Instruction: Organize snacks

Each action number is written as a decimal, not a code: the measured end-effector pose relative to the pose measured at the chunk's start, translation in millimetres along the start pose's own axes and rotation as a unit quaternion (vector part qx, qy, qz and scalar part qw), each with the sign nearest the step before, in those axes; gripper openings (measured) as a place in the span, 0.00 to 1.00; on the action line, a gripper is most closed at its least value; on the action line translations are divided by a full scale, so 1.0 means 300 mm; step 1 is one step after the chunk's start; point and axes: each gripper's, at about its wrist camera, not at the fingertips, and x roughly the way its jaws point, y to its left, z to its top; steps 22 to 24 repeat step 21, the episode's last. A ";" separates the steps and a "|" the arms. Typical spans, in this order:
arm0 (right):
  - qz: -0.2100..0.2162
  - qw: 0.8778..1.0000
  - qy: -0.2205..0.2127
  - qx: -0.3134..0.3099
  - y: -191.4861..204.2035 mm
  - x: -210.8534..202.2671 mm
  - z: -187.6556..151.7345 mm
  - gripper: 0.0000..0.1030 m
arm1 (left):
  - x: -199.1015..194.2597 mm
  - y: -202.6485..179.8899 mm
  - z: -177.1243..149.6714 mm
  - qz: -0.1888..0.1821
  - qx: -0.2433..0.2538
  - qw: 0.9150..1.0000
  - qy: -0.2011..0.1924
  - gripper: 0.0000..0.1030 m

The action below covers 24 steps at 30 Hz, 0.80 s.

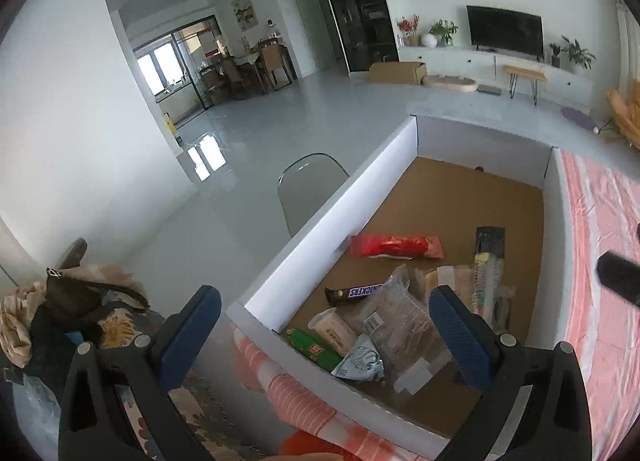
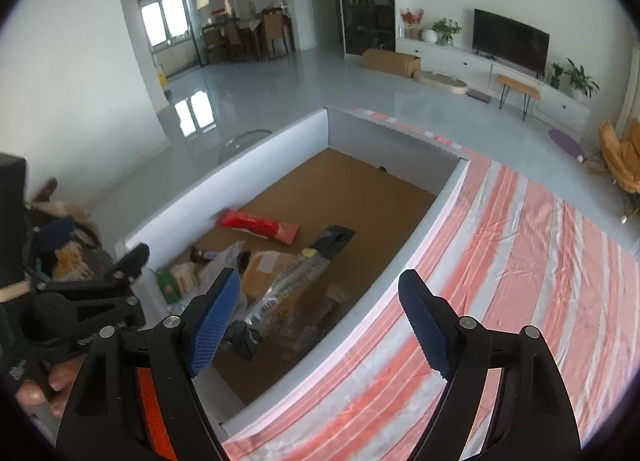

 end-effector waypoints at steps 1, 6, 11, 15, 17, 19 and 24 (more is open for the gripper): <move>-0.005 1.000 0.002 -0.003 0.002 0.010 0.000 0.82 | -0.008 0.003 -0.002 -0.004 -0.003 1.000 0.001 1.00; -0.015 1.000 0.010 -0.012 0.010 0.022 -0.007 0.82 | -0.039 0.016 0.011 -0.013 -0.008 1.000 0.002 1.00; -0.016 1.000 0.014 -0.017 0.014 0.035 -0.008 0.82 | -0.038 0.022 0.008 -0.026 -0.013 1.000 0.011 1.00; -0.017 1.000 0.017 -0.018 0.014 0.050 -0.012 0.82 | -0.031 0.017 0.002 -0.026 -0.013 0.999 0.014 1.00; -0.017 1.000 0.018 -0.019 0.014 0.056 -0.015 0.82 | -0.030 0.018 0.002 -0.031 -0.015 0.999 0.015 1.00; -0.017 0.999 0.020 -0.018 0.012 0.060 -0.017 0.82 | -0.030 0.021 -0.002 -0.043 -0.020 0.999 0.014 1.00; -0.016 1.000 0.022 -0.016 0.010 0.062 -0.017 0.82 | -0.036 0.021 -0.004 -0.047 -0.023 0.999 0.011 1.00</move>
